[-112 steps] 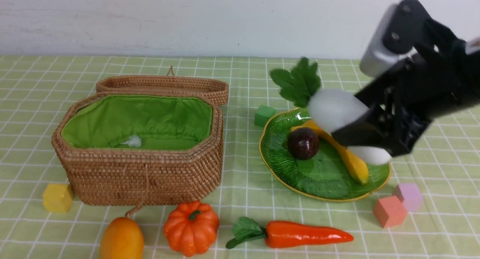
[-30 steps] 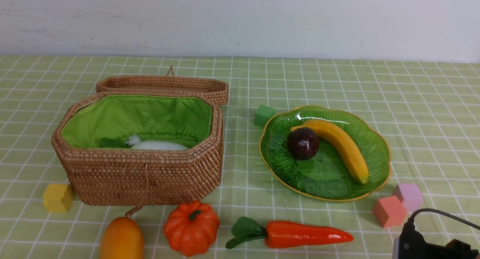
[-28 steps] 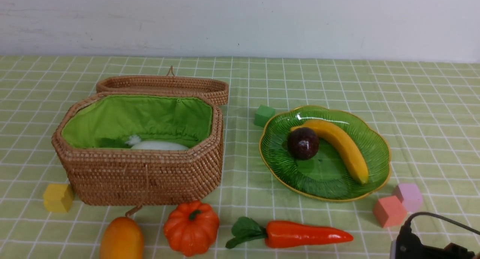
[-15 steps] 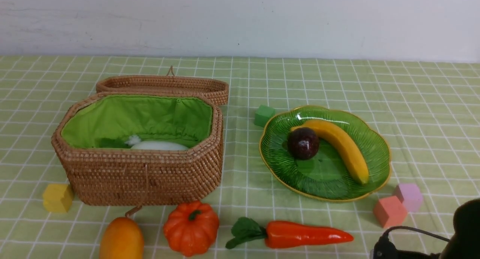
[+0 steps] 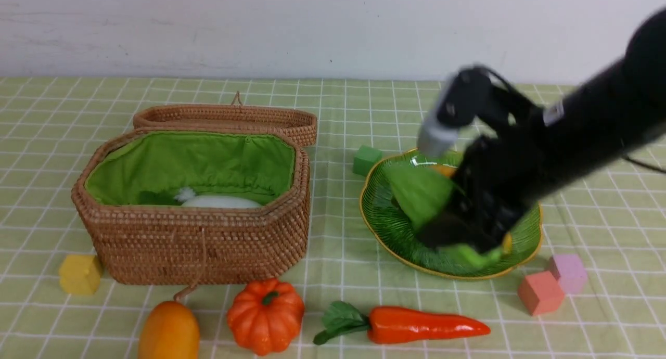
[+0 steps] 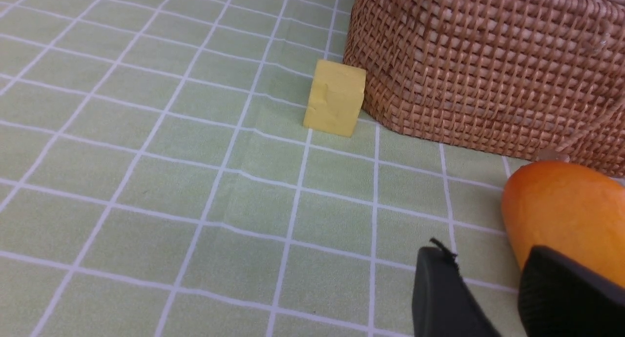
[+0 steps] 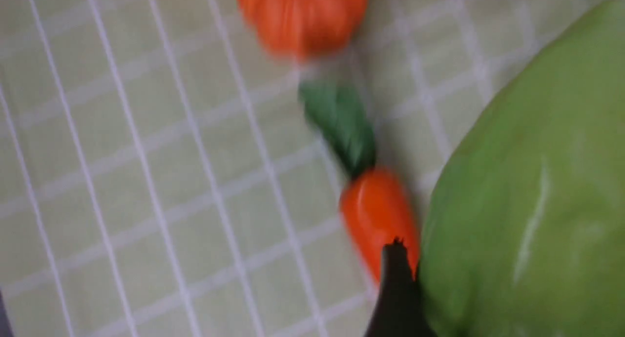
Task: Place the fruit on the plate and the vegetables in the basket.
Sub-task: Take a chayote with your right arm and place it on the basket on the left, then use the right arm to grab a carrot and put it into the left basket, then grab the mango with your left arm and place it on the right plate
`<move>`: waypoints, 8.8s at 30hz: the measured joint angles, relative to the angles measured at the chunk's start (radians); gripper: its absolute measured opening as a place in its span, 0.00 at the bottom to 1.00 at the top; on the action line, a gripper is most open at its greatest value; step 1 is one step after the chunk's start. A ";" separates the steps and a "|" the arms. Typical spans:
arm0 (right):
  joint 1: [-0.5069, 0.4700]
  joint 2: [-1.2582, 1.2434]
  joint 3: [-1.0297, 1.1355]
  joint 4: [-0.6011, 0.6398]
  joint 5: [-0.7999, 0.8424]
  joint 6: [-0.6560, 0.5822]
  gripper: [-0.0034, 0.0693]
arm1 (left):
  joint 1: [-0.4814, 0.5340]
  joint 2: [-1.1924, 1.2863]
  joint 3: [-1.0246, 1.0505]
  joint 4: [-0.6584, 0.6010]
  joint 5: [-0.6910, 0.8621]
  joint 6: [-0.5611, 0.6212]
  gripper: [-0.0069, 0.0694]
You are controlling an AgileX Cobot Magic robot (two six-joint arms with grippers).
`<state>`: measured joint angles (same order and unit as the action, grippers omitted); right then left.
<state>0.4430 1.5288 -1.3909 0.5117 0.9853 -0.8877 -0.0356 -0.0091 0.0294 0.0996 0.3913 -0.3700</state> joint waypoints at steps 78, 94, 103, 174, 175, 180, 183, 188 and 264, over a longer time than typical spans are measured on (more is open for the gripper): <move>0.159 0.128 0.259 -0.231 -0.157 -0.208 0.69 | 0.000 0.000 0.000 0.000 0.000 0.000 0.40; 0.159 0.302 0.261 -0.216 -0.283 -0.229 0.67 | 0.000 0.000 0.000 0.000 0.000 0.000 0.40; 0.159 0.319 0.212 -0.161 -0.168 -0.229 0.57 | 0.000 0.000 0.000 0.000 0.000 0.000 0.40; 0.229 -0.757 0.170 -0.512 0.275 1.021 0.02 | 0.000 0.000 0.000 0.000 0.000 0.000 0.40; 0.229 -0.787 0.191 -0.512 0.276 1.021 0.02 | 0.000 0.000 0.000 0.000 0.000 0.000 0.40; 0.217 -0.924 0.274 -0.550 0.267 1.020 0.02 | 0.000 0.000 0.000 0.000 0.000 0.000 0.40; 0.139 -1.000 0.338 -0.610 0.190 1.018 0.02 | 0.000 0.000 0.000 0.000 0.000 0.000 0.40; -0.183 -1.119 0.551 -0.652 -0.074 1.018 0.03 | 0.000 0.000 0.000 0.000 0.000 0.000 0.40; -0.561 -1.540 1.409 -0.561 -0.602 0.996 0.14 | 0.000 0.000 -0.005 -0.148 -0.633 -0.197 0.40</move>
<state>-0.1178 -0.0116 0.0181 -0.0488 0.3834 0.1081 -0.0356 -0.0091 0.0245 -0.0483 -0.2420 -0.5670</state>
